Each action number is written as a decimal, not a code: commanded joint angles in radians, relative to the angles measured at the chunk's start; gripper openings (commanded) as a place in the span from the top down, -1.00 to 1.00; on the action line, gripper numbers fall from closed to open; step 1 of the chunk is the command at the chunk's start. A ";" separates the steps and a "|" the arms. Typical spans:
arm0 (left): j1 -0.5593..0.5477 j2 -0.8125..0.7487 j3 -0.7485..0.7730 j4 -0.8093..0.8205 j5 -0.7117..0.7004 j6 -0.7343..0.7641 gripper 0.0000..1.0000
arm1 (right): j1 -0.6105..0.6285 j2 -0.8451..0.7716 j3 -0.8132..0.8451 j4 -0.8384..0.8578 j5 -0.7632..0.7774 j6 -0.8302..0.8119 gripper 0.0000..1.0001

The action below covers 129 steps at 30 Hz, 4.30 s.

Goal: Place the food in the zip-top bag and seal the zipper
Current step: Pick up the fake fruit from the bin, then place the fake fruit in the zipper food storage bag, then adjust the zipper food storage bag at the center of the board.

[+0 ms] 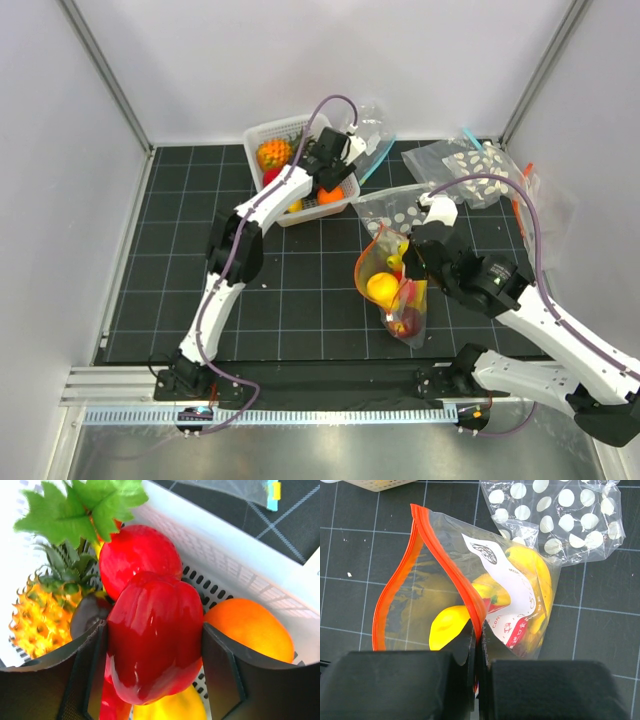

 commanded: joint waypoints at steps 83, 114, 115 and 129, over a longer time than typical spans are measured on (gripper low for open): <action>-0.585 -0.698 -0.805 0.369 0.169 -0.899 0.07 | 0.002 -0.144 0.034 -0.077 0.089 0.073 0.98; -0.582 -0.988 -0.857 0.109 0.145 -0.853 -0.99 | 0.000 -0.171 0.009 -0.063 0.120 0.089 0.96; -0.582 -0.987 -0.865 0.101 0.129 -0.853 -0.99 | 0.000 -0.170 0.009 -0.062 0.120 0.088 0.96; -0.551 -0.938 -0.991 0.134 0.117 -0.907 -0.19 | 0.000 -0.177 0.003 -0.059 0.112 0.092 0.97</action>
